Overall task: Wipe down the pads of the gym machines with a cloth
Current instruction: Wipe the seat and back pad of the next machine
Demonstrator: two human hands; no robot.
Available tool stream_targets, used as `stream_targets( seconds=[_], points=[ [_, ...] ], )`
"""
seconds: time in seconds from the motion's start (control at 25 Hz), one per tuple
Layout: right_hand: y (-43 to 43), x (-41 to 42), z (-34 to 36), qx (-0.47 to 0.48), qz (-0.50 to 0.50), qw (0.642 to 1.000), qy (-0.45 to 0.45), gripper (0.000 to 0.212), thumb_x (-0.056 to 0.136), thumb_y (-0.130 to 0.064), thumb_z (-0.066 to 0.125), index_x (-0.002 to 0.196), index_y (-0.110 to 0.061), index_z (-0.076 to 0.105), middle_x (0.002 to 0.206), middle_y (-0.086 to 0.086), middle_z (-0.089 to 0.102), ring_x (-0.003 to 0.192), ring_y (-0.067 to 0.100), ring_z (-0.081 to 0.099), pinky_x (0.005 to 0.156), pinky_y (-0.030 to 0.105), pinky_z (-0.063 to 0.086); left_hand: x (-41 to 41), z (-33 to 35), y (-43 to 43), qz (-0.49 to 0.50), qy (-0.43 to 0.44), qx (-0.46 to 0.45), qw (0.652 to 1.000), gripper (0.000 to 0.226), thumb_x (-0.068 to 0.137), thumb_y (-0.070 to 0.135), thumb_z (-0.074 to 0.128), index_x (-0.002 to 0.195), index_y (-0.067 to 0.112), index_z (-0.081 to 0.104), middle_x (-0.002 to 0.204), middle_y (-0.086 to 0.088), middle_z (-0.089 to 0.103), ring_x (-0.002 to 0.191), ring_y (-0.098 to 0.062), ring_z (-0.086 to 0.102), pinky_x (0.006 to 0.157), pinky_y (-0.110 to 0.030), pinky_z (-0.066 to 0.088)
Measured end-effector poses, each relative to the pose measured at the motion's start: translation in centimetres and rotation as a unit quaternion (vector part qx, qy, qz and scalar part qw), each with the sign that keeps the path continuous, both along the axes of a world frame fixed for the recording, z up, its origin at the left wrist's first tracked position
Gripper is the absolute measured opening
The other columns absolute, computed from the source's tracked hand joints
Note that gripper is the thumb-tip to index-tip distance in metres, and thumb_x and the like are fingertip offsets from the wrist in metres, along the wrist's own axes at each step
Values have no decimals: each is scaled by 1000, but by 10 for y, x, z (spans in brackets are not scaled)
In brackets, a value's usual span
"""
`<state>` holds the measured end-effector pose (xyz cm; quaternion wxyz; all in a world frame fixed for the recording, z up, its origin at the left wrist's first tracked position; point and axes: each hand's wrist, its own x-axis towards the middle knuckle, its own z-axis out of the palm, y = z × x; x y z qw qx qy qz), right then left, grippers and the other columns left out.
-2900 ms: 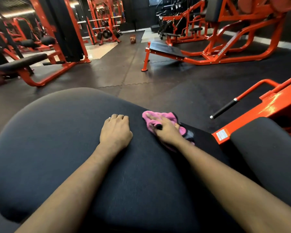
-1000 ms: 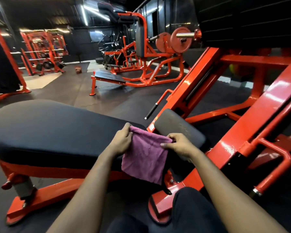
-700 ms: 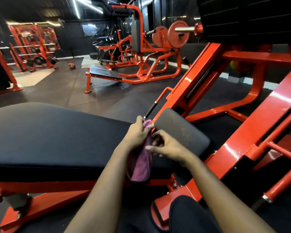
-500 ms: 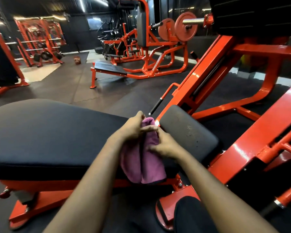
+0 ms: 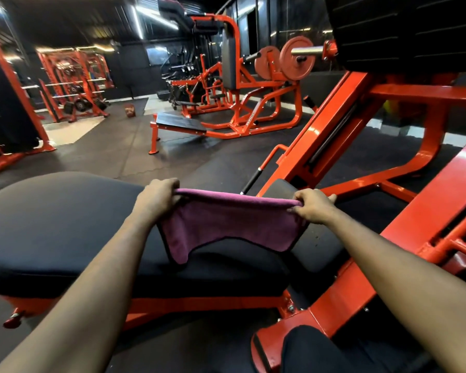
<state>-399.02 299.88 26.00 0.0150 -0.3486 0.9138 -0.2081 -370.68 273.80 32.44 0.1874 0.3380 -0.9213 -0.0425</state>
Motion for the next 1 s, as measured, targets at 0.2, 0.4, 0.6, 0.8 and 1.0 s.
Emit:
stream_targets(
  seconds=[0.2, 0.4, 0.6, 0.8, 1.0],
  points=[
    [1, 0, 5, -308, -93, 940, -115, 12, 84, -23, 79, 91, -18, 70, 93, 6, 74, 92, 28, 66, 82, 39, 51, 25, 13, 5, -71, 140, -14, 988, 23, 71, 7, 84, 84, 6, 65, 81, -11, 66, 78, -28, 59, 65, -28, 32],
    [12, 3, 8, -468, -90, 862, -172, 19, 83, -29, 83, 90, -14, 74, 86, 0, 72, 79, 17, 63, 73, 33, 51, 44, -9, -5, -35, 203, -42, 978, 11, 76, -1, 75, 77, 3, 65, 72, -12, 66, 73, -32, 62, 62, -31, 34],
    [5, -3, 5, -491, -146, 852, -109, 25, 90, -38, 73, 79, -18, 64, 78, 1, 68, 80, 29, 65, 76, 46, 54, 26, -21, 11, 46, 319, -27, 946, 12, 94, 7, 58, 84, 1, 59, 77, -24, 65, 73, -41, 60, 63, -38, 39],
    [9, -14, 13, -533, -202, 820, -44, 40, 100, -40, 59, 83, -4, 62, 80, 15, 66, 77, 30, 57, 76, 44, 47, 19, -9, 10, -23, 369, 34, 929, 45, 101, 32, 57, 70, 0, 50, 61, -9, 49, 62, -32, 46, 60, -37, 28],
    [10, -32, 7, -393, -231, 881, -126, 49, 94, -43, 67, 59, -12, 51, 78, 22, 67, 87, 44, 67, 76, 45, 49, 6, -5, 12, 53, 255, 141, 955, 60, 96, 46, 60, 59, 3, 41, 55, -5, 41, 60, -27, 46, 57, -38, 32]
  ],
)
